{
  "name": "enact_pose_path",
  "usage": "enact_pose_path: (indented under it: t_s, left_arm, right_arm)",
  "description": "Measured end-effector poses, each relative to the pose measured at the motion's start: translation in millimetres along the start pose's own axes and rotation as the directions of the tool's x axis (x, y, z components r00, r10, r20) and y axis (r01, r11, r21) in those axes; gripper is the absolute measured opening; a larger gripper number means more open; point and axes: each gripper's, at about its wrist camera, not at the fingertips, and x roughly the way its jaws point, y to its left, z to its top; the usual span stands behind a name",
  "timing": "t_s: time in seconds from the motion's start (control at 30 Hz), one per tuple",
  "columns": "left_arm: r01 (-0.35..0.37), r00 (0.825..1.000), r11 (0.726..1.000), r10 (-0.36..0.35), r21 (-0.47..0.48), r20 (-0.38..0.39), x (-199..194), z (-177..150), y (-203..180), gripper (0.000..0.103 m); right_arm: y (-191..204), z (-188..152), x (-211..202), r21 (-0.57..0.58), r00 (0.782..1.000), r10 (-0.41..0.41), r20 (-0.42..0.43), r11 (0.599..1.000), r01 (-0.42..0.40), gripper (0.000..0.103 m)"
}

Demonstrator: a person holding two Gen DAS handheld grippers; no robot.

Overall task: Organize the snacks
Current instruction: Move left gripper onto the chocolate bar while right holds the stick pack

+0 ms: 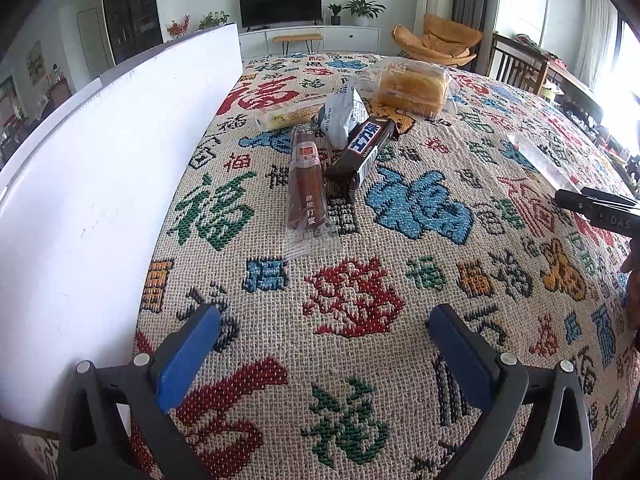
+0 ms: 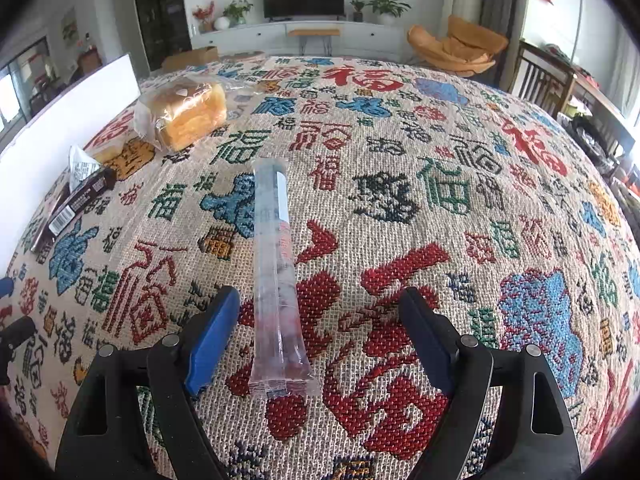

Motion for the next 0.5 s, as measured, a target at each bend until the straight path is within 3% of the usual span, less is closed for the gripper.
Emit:
enact_pose_path:
  t_s: [0.17, 0.23, 0.33, 0.43, 0.5]
  left_arm:
    - [-0.001, 1.0, 1.0, 0.001, -0.001, 0.0, -4.8, 0.0, -1.0, 0.102]
    - [0.022, 0.999, 1.0, -0.022, 0.014, 0.037, -11.4, 8.7, -6.1, 0.101]
    - [0.004, 0.996, 0.991, -0.016, 0.132, 0.089, -18.7, 40.7, -27.5, 0.099]
    - [-0.035, 0.995, 0.963, 0.008, 0.269, 0.103, -5.8, 75.9, -50.5, 0.097]
    - [-0.028, 0.999, 0.959, 0.018, 0.284, 0.04, 18.0, 94.8, -53.3, 0.074]
  right_arm:
    - [-0.1, 0.1, 0.2, 0.002, 1.0, 0.001, 0.0, 1.0, -0.001, 0.084]
    - [-0.6, 0.2, 0.4, 0.002, 1.0, 0.001, 0.0, 1.0, -0.001, 0.084]
    - [-0.9, 0.1, 0.4, 0.002, 1.0, 0.001, 0.0, 1.0, -0.001, 0.084]
    - [-0.9, 0.1, 0.4, 0.001, 1.0, 0.001, 0.0, 1.0, -0.001, 0.084]
    - [-1.0, 0.0, 0.5, 0.002, 1.0, 0.001, 0.0, 1.0, -0.001, 0.084]
